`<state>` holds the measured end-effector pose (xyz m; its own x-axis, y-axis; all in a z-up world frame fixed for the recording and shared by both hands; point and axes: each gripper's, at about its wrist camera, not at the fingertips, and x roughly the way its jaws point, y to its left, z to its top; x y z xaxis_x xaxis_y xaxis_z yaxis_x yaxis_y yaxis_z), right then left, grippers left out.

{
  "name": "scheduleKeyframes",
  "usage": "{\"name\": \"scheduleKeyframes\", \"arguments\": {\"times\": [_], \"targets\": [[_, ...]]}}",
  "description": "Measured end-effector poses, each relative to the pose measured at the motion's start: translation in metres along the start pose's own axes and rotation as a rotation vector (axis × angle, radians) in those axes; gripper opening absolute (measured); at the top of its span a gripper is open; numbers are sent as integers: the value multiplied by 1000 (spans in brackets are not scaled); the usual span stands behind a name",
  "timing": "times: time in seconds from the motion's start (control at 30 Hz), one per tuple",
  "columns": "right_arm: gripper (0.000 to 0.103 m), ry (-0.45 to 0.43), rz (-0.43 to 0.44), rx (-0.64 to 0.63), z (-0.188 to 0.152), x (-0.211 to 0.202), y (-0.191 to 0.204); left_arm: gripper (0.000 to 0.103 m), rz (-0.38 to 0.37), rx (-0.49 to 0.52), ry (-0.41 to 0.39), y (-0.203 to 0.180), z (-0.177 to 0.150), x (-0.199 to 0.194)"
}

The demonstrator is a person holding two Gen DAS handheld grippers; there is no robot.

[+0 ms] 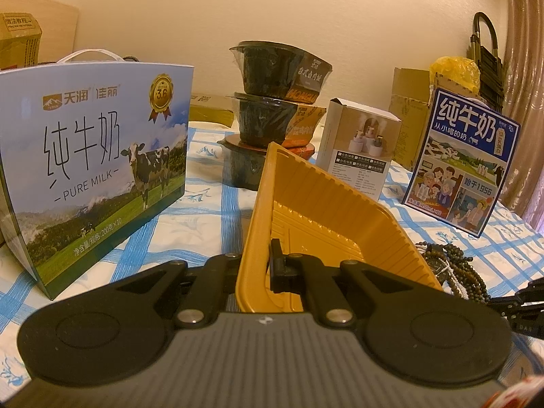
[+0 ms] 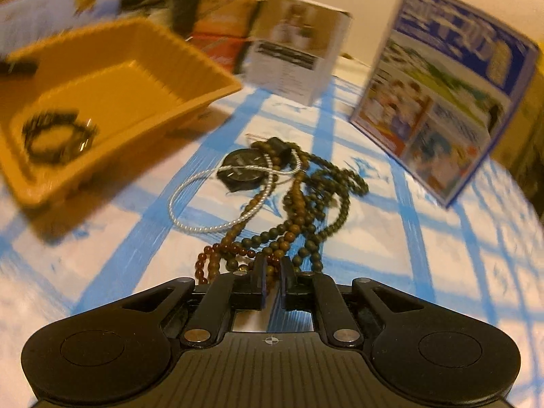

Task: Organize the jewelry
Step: 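Return the right gripper to the pile and grasp a brown bead strand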

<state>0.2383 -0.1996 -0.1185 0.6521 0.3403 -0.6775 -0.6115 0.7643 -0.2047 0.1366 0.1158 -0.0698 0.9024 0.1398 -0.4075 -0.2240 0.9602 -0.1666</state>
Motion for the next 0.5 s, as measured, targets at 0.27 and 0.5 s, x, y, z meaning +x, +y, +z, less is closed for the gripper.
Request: {"name": "scheduleKeyframes", "arguments": {"times": [0.27,0.5], "targets": [[22,31,14,-134,8,11,-3,5,1,-1,0,0,0,0],[10,36,78,-88,10,10,-11,5,-1,2,-1,0,1,1]]}}
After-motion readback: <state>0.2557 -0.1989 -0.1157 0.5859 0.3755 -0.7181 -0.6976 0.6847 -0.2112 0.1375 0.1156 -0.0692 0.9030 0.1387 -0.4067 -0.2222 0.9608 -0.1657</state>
